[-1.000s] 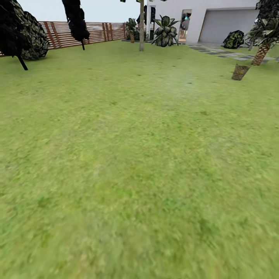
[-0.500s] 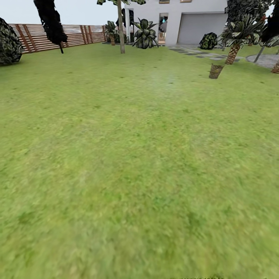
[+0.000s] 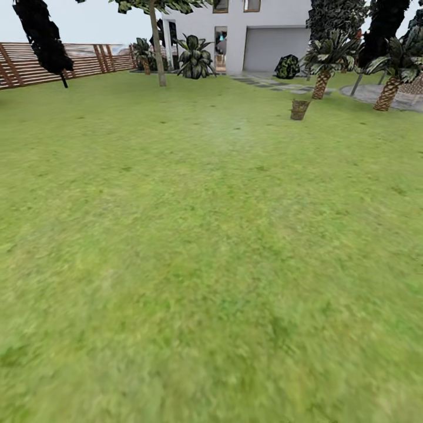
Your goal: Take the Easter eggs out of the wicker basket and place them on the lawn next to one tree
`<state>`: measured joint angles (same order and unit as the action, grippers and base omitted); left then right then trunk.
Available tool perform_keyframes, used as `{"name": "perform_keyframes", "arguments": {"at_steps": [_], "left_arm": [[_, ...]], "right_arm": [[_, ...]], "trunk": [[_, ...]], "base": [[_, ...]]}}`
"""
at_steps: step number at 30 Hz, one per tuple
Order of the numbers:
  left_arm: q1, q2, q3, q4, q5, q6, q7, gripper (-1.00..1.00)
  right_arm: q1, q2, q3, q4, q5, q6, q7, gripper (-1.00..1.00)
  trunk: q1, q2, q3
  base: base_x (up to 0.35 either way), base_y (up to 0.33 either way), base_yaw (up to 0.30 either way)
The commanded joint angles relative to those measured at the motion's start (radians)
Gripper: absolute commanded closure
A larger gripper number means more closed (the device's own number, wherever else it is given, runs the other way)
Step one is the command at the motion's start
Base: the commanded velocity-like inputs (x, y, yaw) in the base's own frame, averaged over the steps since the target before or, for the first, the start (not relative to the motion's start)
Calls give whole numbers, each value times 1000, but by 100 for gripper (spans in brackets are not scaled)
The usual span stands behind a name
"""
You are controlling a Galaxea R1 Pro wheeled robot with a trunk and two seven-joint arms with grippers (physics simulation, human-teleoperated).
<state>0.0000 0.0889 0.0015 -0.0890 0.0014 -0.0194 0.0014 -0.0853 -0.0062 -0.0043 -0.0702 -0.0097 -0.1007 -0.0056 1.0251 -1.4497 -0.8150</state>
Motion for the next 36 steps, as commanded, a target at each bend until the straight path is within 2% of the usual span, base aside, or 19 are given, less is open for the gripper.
{"name": "perform_keyframes", "arguments": {"at_steps": [1,36], "left_arm": [[0,0,0,0,0,-2,0,-100],[0,0,0,0,0,-2,0,-100]], "right_arm": [[-1,0,0,1,-1,-4,-1,-100],[-1,-1,0,0,-1,-4,-1,-100]], "trunk": [[0,0,1],[0,0,42]], "base": [[0,0,-228],[0,0,-228]]}}
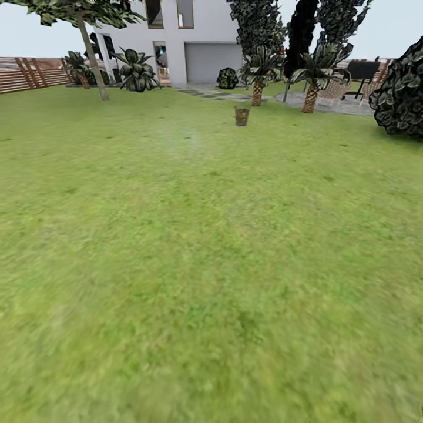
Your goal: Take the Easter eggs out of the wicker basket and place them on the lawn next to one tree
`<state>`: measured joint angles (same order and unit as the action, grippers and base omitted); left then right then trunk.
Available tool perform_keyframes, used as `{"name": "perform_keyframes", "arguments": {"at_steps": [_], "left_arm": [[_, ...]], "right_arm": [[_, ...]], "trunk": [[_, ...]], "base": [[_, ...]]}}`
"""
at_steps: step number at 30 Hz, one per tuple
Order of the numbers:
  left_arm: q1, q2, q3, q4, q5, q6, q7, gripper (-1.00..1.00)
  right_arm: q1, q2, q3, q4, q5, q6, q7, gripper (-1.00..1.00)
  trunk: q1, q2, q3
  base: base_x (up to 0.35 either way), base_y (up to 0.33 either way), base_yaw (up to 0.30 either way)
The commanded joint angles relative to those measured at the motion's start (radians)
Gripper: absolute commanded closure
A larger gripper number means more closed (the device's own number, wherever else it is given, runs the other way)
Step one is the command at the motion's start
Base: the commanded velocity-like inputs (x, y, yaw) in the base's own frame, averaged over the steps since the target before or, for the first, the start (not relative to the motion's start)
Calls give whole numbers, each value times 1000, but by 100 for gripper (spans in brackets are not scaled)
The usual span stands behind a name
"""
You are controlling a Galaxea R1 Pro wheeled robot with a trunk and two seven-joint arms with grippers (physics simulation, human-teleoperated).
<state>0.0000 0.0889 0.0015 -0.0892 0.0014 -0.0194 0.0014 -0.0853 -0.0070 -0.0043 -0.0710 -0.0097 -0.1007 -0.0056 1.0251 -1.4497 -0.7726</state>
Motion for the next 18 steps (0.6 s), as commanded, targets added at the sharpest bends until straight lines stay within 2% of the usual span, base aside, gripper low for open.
{"name": "perform_keyframes", "arguments": {"at_steps": [1,8,18], "left_arm": [[0,0,0,0,0,-2,0,-100],[0,0,0,-1,0,-2,0,-100],[0,0,0,0,0,-2,0,-100]], "right_arm": [[-1,0,0,1,-1,-4,-1,-100],[-1,1,0,2,-1,-4,-1,-100],[-1,1,1,2,3,-4,-1,-100]], "trunk": [[0,0,1],[0,0,10],[0,0,25]], "base": [[0,0,-226],[0,0,-195],[0,0,-72]]}}
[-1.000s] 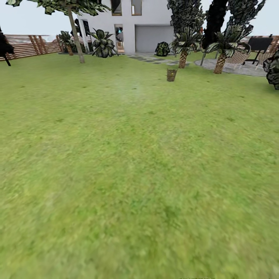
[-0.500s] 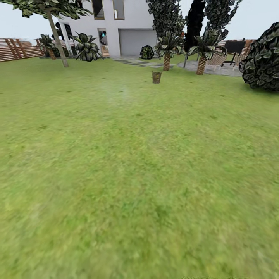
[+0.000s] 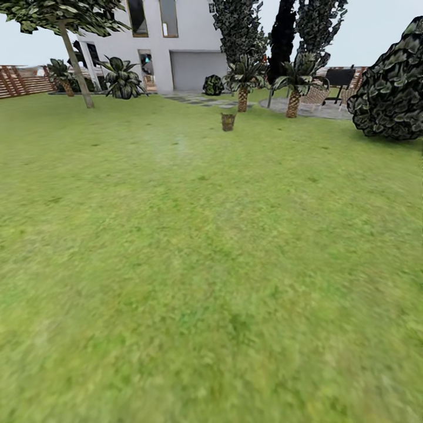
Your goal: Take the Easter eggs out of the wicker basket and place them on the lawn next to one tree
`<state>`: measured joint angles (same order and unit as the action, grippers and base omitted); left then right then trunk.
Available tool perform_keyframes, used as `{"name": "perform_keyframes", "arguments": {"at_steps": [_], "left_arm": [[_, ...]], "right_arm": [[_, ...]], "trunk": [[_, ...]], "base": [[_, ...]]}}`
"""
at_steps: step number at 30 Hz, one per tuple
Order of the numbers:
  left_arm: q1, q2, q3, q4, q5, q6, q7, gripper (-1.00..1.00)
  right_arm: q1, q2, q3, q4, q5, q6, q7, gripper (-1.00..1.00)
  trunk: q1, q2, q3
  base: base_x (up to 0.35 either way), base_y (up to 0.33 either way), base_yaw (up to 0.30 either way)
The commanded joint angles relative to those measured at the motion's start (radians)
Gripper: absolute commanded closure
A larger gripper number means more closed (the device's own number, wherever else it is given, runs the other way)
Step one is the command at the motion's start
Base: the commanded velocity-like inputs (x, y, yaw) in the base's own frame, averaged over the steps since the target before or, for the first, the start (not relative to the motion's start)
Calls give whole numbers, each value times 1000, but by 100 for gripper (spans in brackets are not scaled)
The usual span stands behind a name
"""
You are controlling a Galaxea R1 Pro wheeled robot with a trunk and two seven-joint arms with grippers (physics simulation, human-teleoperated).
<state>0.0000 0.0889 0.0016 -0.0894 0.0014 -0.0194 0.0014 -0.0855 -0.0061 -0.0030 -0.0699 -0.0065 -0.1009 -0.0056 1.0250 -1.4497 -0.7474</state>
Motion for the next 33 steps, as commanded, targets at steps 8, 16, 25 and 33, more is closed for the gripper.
{"name": "perform_keyframes", "arguments": {"at_steps": [8,16,25,33], "left_arm": [[0,0,0,0,0,-2,0,-100],[0,0,0,0,0,-2,0,-100],[0,0,0,0,0,-2,0,-100],[0,0,0,0,0,-2,0,-100]], "right_arm": [[0,0,0,1,0,-3,-1,-100],[0,0,0,1,0,-3,-1,-100],[0,0,0,1,0,-13,-1,-100],[0,1,3,2,0,-43,-1,-100]], "trunk": [[0,0,12],[0,0,24],[0,0,38],[0,0,51]], "base": [[0,0,-3],[0,0,0],[0,0,0],[0,0,0]]}}
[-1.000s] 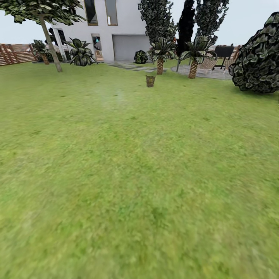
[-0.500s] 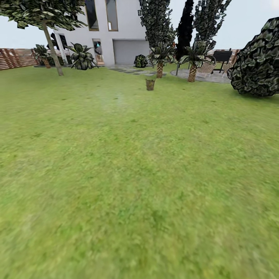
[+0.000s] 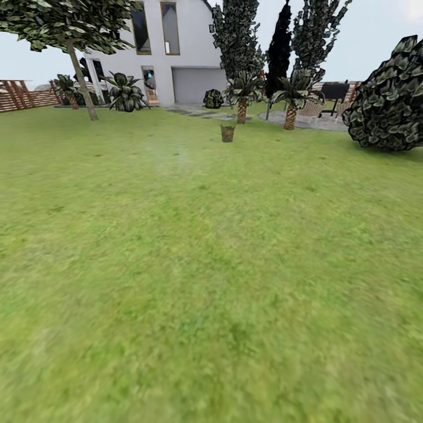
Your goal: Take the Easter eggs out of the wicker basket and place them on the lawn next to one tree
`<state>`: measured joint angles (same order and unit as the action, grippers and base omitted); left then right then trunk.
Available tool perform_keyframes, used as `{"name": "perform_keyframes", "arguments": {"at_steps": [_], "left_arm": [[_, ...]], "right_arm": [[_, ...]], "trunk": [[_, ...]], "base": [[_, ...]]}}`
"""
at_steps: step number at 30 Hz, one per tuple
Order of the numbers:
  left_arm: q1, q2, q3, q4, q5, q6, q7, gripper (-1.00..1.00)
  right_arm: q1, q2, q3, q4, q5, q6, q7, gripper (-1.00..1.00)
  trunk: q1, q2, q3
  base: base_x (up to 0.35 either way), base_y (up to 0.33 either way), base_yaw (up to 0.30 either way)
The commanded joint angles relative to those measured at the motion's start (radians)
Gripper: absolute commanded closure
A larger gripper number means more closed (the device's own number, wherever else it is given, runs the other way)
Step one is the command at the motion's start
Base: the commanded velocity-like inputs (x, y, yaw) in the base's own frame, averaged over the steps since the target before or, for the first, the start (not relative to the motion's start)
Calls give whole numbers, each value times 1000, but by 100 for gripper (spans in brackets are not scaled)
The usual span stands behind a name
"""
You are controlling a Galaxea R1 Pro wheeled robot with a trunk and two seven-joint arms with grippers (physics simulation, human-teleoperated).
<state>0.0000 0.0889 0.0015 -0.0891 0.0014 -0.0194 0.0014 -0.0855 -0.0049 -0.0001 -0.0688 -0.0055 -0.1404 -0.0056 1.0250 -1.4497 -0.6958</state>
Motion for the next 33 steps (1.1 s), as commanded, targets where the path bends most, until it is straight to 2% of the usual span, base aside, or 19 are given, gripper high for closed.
{"name": "perform_keyframes", "arguments": {"at_steps": [1,15,33], "left_arm": [[0,0,0,0,0,-2,0,-100],[0,0,0,-1,0,-2,0,-100],[0,0,0,-1,0,-2,0,-100]], "right_arm": [[0,0,0,1,-1,-4,-1,-100],[0,1,0,8,-3,-2,-1,-100],[0,5,0,12,-8,-2,-5,-100]], "trunk": [[0,0,1],[0,0,22],[0,0,24]], "base": [[0,0,0],[0,0,0],[0,0,0]]}}
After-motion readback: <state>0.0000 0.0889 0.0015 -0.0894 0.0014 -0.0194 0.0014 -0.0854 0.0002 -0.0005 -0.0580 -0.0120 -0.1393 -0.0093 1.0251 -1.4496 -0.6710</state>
